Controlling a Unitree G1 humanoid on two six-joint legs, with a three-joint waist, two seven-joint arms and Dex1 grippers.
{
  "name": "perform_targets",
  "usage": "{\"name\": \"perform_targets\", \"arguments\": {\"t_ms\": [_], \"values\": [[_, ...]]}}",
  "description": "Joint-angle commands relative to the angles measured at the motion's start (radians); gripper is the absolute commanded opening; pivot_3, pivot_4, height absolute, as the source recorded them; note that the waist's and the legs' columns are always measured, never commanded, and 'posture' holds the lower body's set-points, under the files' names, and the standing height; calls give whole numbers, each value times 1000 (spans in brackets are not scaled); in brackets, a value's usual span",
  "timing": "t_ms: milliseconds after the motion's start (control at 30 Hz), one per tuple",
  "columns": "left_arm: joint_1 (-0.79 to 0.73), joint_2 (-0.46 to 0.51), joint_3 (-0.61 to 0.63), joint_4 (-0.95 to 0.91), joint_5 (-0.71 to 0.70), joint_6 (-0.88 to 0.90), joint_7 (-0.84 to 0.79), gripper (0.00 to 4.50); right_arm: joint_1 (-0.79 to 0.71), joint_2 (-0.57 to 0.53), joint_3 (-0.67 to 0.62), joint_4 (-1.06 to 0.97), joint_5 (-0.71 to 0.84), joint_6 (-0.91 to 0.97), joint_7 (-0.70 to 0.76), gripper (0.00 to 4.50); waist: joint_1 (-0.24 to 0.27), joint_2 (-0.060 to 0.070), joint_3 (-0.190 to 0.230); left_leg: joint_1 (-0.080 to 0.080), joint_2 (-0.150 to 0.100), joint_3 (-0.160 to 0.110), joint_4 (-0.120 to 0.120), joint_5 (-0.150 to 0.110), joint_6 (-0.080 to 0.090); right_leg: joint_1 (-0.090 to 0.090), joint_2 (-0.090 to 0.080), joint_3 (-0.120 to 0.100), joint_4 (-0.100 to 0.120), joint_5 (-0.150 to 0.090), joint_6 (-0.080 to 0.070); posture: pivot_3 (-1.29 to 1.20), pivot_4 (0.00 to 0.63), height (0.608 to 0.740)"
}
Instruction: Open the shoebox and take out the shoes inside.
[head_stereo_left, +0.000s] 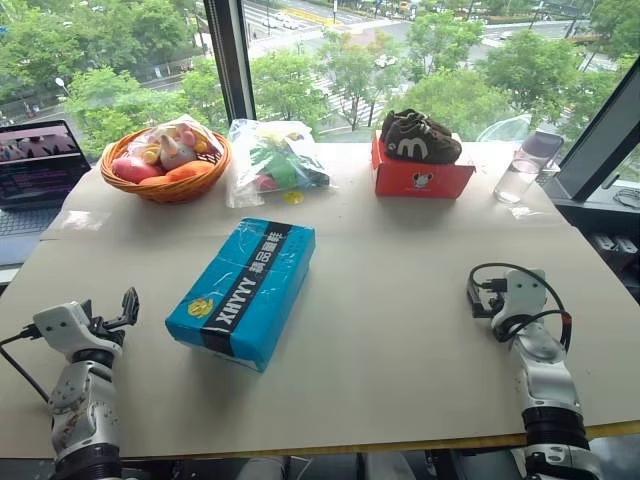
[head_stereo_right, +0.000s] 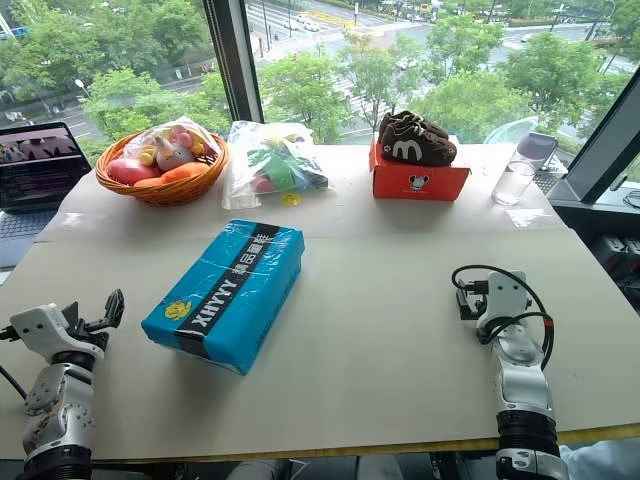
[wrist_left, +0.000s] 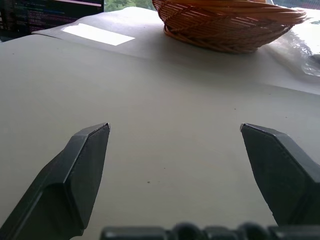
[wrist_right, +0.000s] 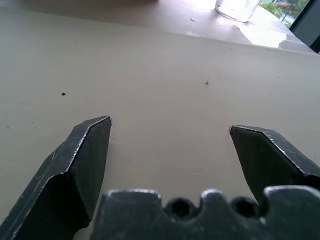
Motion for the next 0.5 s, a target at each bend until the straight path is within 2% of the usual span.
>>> {"name": "perform_targets", "arguments": {"t_ms": [33,100,167,300,367,433,500], "values": [[-3,5,-8,-30,-1,-14,-26,4500,11,24,45,12,-3,12,20,4477,0,0,0,0,0,0,0,0,0,0,0,0,0,0,0,0,150,740],[-1,32,-29,-21,-2,4,-84,4500,18,23,50,-11,3,27,35,4477,1,0,0,0,0,0,0,0,0,0,0,0,0,0,0,0,150,740],[1,93,-49,-8,1,15,-189,4500,24,7,80,-69,26,56,111,4477,0,0,0,0,0,0,0,0,0,0,0,0,0,0,0,0,150,740],[0,311,-115,34,10,49,-507,4500,52,-77,176,-332,210,263,428,4477,-7,2,3,-6,6,3,-2,3,5,-10,6,2,2,0,-3,0,150,740],[2,388,-138,34,-1,89,-608,4500,67,-138,236,-436,253,328,539,4477,-6,9,7,-10,12,3,-3,2,4,-15,13,2,0,2,-7,0,150,740],[-1,452,-131,31,-38,146,-701,3955,51,-176,284,-500,274,369,604,4500,-1,16,12,-11,13,3,-5,2,3,-17,14,2,0,1,-8,0,150,740],[-8,516,-125,29,-46,177,-771,3450,-12,-159,352,-514,258,374,623,3982,1,17,13,-14,13,4,-8,2,3,-22,14,3,1,1,-8,0,150,740]]}}
